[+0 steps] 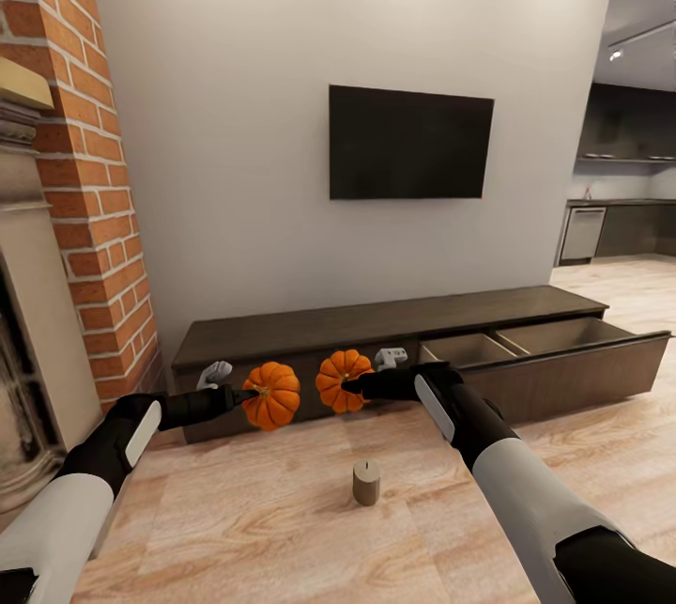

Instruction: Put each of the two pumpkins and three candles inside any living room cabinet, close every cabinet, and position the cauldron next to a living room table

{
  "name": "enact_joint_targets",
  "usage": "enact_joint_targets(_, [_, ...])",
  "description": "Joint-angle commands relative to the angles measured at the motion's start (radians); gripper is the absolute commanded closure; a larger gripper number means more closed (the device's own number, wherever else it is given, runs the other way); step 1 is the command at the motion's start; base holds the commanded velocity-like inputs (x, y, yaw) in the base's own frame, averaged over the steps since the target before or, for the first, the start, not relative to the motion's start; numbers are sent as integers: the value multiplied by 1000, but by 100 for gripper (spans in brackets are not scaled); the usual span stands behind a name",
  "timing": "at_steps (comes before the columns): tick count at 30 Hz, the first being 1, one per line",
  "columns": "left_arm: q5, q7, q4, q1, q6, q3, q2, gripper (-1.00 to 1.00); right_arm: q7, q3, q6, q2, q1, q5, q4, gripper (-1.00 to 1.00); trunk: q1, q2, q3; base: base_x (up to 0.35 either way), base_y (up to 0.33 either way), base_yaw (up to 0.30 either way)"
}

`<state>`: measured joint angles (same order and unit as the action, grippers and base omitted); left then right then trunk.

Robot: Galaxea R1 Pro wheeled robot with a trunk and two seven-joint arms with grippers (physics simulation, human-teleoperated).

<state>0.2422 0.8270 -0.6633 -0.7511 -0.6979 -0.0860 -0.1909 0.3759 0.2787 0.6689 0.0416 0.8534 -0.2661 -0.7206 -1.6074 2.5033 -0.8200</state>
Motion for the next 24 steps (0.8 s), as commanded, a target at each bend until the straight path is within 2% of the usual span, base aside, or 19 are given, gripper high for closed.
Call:
enact_joint_targets(1, [2,0,0,-1,-5,-1,0,100,0,1,5,0,1,-1,-1,100,1,0,1,0,0,0])
enact_joint_targets(11, [2,-2,0,-1,-5,-1,0,100,-3,0,6,0,1,-1,3,100,5,-2,24,0,0,0])
enact_joint_targets(16, [2,-1,0,-1,-5,-1,1,100,-40,0,6,0,1,-2,4,100,7,-3,35,0,0,0])
enact_joint_targets(24, [2,-1,0,-1,-5,-1,0,100,-43,1,6,1,1,-2,4,100,38,-59,47,0,0,0])
